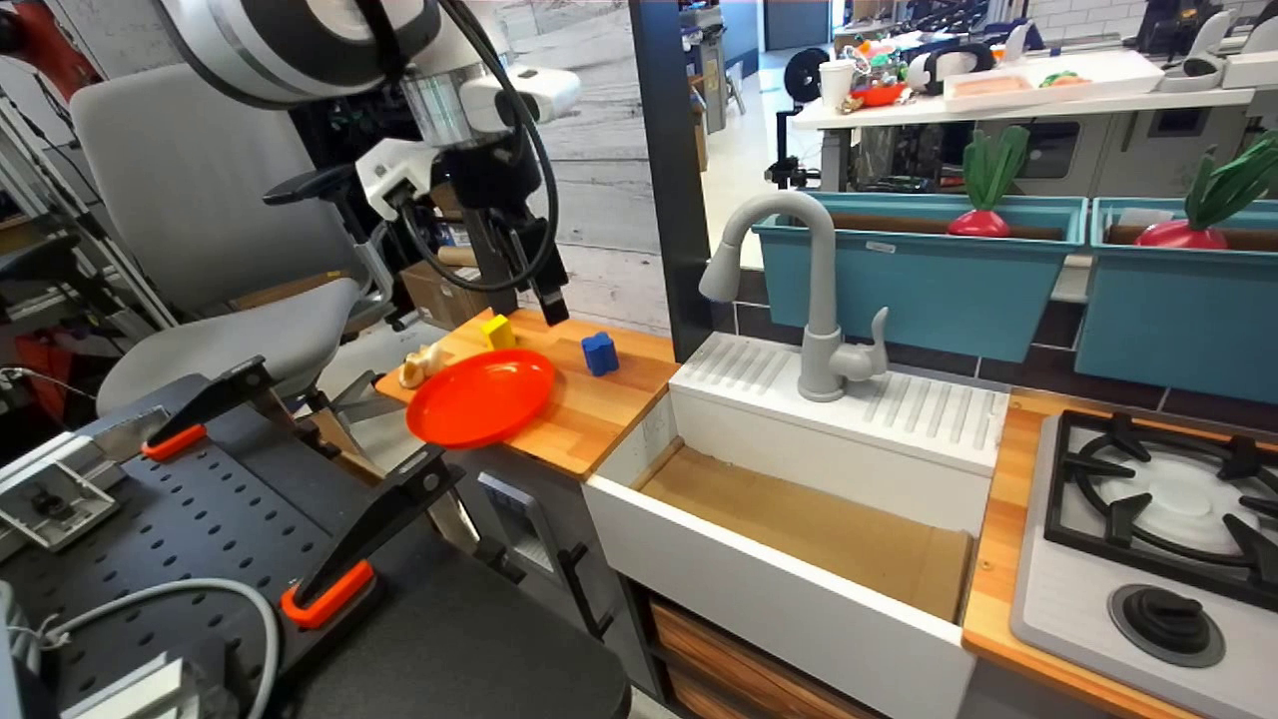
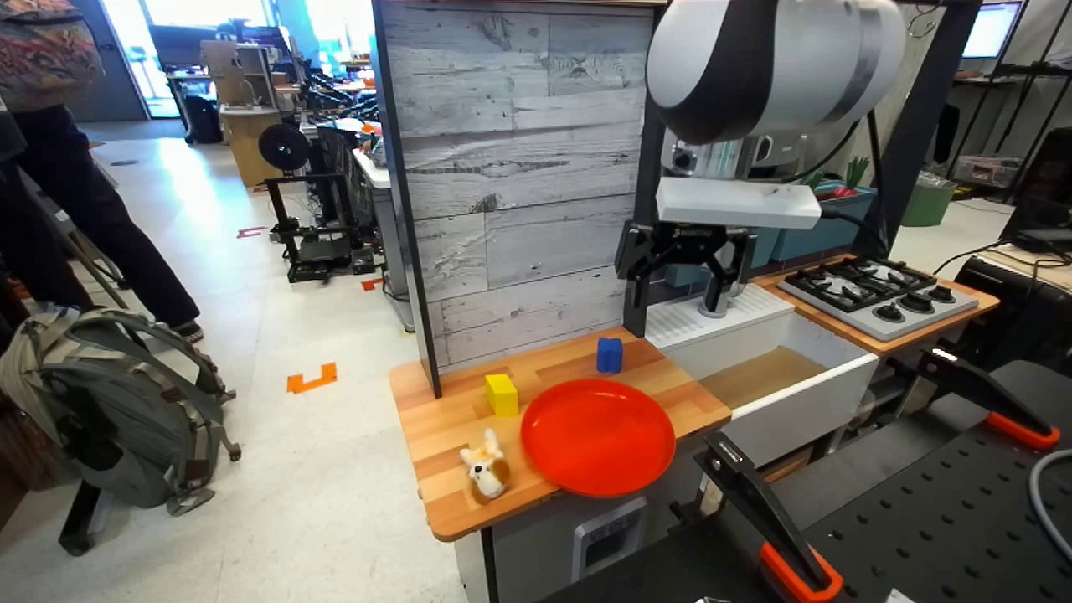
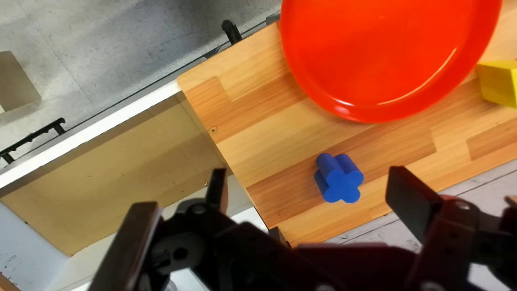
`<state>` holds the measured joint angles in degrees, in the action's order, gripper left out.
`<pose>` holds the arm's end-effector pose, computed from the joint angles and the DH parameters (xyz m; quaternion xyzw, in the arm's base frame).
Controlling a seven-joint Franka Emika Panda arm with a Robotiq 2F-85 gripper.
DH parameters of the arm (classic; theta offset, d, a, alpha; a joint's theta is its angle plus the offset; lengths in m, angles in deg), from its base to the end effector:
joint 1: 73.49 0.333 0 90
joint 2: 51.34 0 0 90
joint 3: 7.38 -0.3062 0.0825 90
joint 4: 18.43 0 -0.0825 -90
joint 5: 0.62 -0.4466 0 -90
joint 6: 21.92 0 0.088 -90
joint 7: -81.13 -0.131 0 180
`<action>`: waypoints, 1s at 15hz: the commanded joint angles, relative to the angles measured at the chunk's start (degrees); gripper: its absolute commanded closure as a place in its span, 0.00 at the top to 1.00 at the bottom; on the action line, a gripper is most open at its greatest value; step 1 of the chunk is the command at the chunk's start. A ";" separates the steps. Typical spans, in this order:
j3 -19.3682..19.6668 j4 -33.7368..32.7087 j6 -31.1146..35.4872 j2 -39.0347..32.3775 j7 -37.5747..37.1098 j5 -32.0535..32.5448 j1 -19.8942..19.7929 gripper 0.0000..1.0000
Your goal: Pick up the blue block from the countertop and put it in the orange plate.
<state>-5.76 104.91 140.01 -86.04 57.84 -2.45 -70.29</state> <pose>0.5823 0.0127 0.0299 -0.9792 0.2002 -0.0339 0.0049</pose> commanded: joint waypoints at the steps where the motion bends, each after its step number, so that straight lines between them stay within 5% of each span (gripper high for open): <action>1: 3.26 -9.22 0.11 -8.83 -1.76 -2.08 3.46 1.00; 13: 3.30 -24.56 -0.22 -23.22 -2.19 -6.11 5.83 1.00; 14: 3.29 -25.23 -0.02 -23.75 -2.01 -6.13 5.82 0.78; 15: 3.51 -25.81 0.00 -24.23 -2.03 -6.08 5.98 0.72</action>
<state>-3.05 82.55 139.99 -107.80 55.86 -7.21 -65.24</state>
